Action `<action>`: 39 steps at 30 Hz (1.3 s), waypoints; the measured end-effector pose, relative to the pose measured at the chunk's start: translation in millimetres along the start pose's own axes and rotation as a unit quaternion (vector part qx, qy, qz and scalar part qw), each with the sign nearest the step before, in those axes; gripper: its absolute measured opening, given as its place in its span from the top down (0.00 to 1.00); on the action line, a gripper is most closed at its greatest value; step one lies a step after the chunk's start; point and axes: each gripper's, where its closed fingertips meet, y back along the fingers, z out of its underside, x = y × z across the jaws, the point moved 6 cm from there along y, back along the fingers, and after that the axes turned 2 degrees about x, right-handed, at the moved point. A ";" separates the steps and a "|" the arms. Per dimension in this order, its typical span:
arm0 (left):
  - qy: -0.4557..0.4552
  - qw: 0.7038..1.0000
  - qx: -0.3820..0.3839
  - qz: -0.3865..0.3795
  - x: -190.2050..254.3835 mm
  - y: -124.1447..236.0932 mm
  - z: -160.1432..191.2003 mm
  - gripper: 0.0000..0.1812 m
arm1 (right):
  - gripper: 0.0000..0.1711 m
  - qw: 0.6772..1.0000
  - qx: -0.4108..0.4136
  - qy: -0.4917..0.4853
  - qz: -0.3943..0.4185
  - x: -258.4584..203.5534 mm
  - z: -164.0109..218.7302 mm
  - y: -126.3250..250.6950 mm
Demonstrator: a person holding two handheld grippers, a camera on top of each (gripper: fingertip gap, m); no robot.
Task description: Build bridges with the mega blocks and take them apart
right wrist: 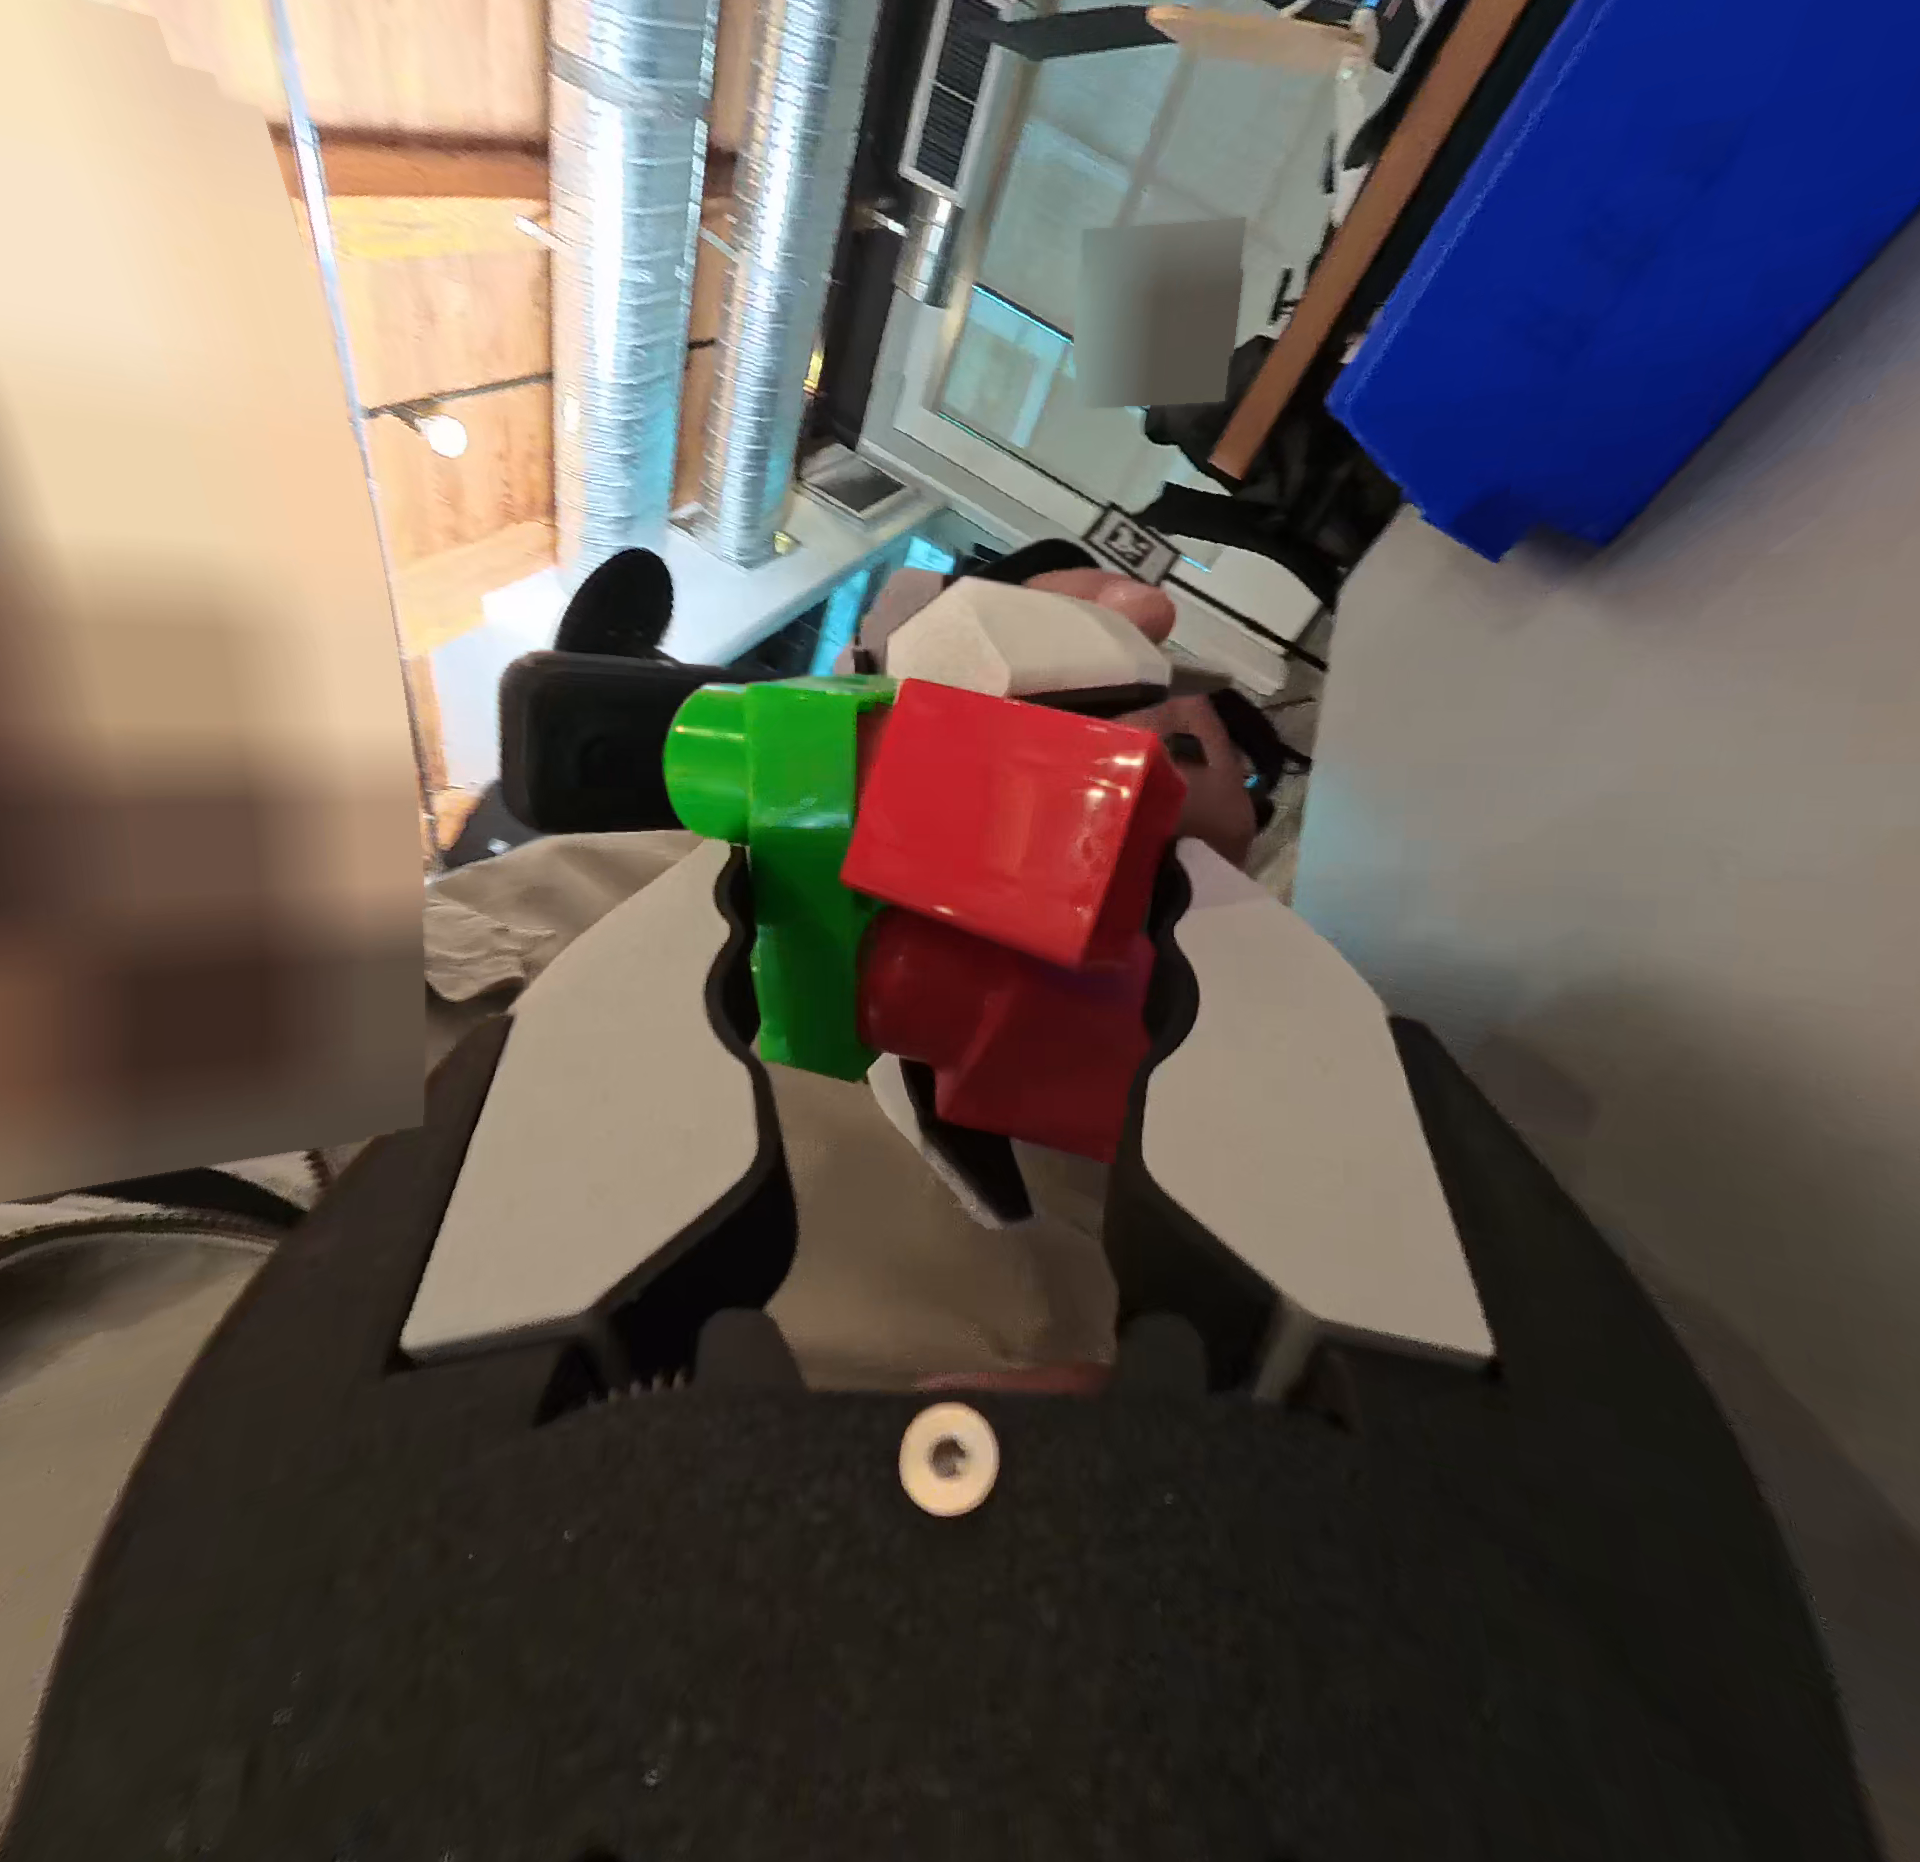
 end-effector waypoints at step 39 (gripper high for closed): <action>-0.028 0.997 0.069 -0.037 1.5 2.9 -1.4 0.54 | 0.39 0.986 -0.021 -0.123 -0.107 1.9 29.3 -14.0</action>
